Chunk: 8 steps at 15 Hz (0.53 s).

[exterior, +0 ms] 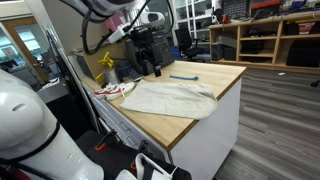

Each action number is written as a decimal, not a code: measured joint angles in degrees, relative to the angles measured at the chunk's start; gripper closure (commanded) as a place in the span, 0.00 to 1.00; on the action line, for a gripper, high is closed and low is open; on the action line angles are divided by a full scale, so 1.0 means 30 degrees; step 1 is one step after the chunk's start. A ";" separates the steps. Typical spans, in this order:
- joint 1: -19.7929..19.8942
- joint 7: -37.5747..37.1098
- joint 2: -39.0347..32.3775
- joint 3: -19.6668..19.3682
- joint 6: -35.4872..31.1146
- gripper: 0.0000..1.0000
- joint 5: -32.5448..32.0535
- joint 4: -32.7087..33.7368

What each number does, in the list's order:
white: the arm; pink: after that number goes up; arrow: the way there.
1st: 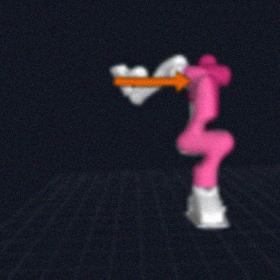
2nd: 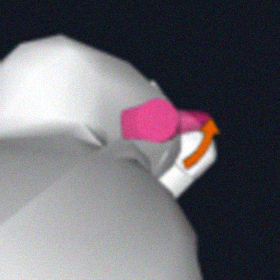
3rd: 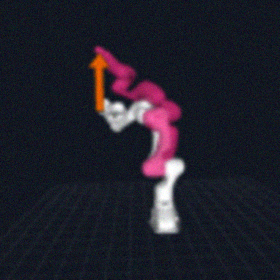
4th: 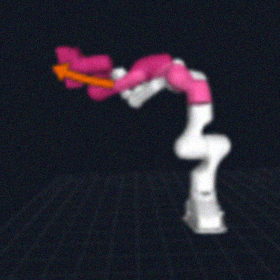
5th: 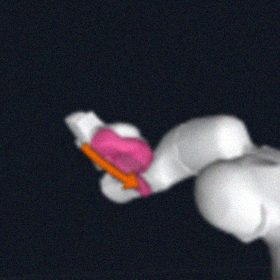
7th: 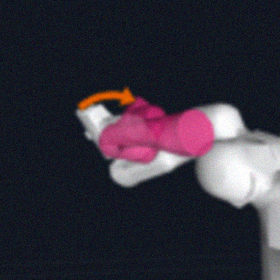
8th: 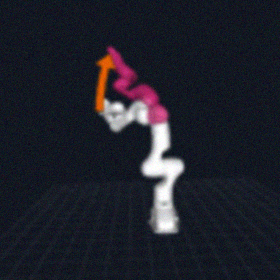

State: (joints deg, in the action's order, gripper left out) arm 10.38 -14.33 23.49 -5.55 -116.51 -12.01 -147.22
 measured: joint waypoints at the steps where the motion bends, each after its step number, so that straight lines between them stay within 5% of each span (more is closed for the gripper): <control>1: 0.0133 -0.0970 -0.0934 0.0064 -0.0559 0.00 0.0000 0.0180; 8: 0.0381 -0.7344 -0.6943 0.0033 -0.1788 0.00 0.0000 0.2732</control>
State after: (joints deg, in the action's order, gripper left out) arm 11.53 -36.37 2.66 -5.45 -121.87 -12.01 -139.02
